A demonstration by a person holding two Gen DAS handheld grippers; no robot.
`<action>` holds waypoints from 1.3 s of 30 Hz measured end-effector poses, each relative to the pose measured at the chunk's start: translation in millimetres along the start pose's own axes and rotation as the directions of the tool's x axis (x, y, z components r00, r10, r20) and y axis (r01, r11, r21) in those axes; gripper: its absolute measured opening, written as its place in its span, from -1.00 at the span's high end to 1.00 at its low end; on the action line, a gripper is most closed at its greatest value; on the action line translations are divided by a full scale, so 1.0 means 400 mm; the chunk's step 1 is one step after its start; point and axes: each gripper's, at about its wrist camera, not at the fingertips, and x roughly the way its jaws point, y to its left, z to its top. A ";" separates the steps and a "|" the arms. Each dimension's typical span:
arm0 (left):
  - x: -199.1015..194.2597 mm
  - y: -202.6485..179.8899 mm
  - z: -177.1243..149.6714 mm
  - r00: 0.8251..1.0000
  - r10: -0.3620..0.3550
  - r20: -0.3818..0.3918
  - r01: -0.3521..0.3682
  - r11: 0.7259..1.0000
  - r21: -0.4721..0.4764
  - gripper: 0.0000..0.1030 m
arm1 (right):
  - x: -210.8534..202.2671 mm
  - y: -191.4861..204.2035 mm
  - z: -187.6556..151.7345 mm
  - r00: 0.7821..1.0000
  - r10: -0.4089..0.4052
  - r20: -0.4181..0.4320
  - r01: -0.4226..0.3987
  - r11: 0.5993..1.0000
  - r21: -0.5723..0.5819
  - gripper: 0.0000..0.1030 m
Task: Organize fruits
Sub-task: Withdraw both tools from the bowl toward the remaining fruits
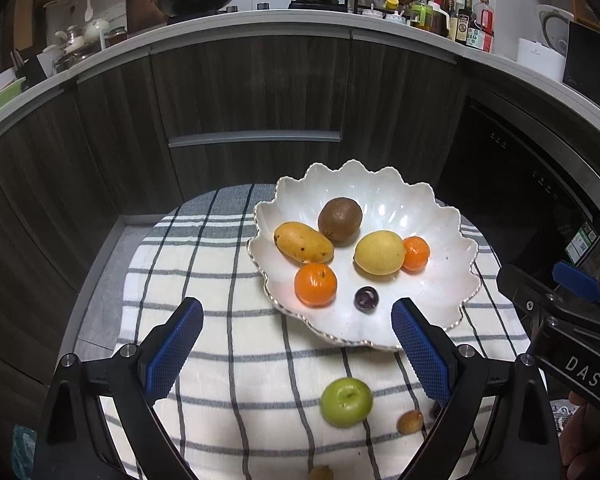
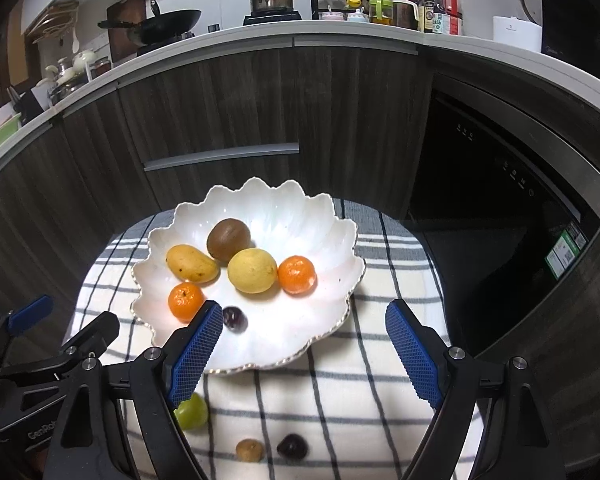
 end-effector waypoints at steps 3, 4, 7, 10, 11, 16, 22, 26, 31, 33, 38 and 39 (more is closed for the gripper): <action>-0.011 -0.002 -0.016 1.000 -0.002 -0.001 0.002 1.000 0.003 -0.87 | -0.016 -0.004 -0.022 1.000 0.005 -0.007 -0.005 1.000 0.006 -0.64; -0.015 -0.004 -0.022 1.000 -0.002 -0.003 0.002 1.000 0.005 -0.87 | -0.020 -0.005 -0.031 1.000 0.006 -0.011 -0.006 1.000 0.010 -0.64; -0.025 -0.005 -0.035 1.000 0.001 -0.004 -0.001 1.000 0.009 -0.87 | -0.026 -0.009 -0.048 1.000 0.004 -0.019 -0.004 1.000 0.019 -0.64; -0.036 -0.004 -0.047 1.000 0.002 -0.003 -0.002 1.000 0.011 -0.87 | -0.033 -0.010 -0.063 1.000 0.001 -0.025 0.000 1.000 0.020 -0.64; -0.039 -0.002 -0.051 1.000 0.001 -0.003 -0.001 1.000 0.010 -0.87 | -0.035 -0.010 -0.068 1.000 0.001 -0.027 0.000 1.000 0.019 -0.64; -0.046 0.002 -0.071 1.000 -0.001 -0.013 0.001 1.000 0.001 -0.87 | -0.043 -0.003 -0.087 0.999 0.004 -0.033 -0.004 1.000 0.013 -0.64; -0.048 -0.001 -0.093 1.000 -0.001 -0.024 0.001 1.000 0.000 -0.87 | -0.045 -0.002 -0.104 0.999 0.002 -0.044 -0.002 1.000 0.008 -0.64; -0.050 -0.004 -0.105 1.000 -0.002 -0.025 0.002 1.000 0.001 -0.87 | -0.048 -0.005 -0.121 0.999 -0.003 -0.046 0.003 1.000 0.005 -0.64; -0.054 -0.009 -0.121 1.000 -0.004 -0.027 0.004 1.000 0.004 -0.87 | -0.056 -0.011 -0.139 0.999 -0.005 -0.046 0.005 1.000 0.008 -0.64; -0.056 -0.010 -0.130 1.000 -0.001 -0.024 0.001 1.000 0.006 -0.87 | -0.057 -0.014 -0.144 0.999 -0.007 -0.047 0.007 1.000 0.007 -0.64; -0.059 -0.009 -0.154 0.999 -0.005 -0.036 0.005 1.000 0.008 -0.87 | -0.066 -0.013 -0.163 0.999 -0.010 -0.045 0.010 1.000 -0.005 -0.64; -0.060 -0.010 -0.160 0.999 -0.003 -0.035 0.004 1.000 0.012 -0.87 | -0.069 -0.012 -0.167 0.999 -0.007 -0.042 0.007 1.000 -0.009 -0.64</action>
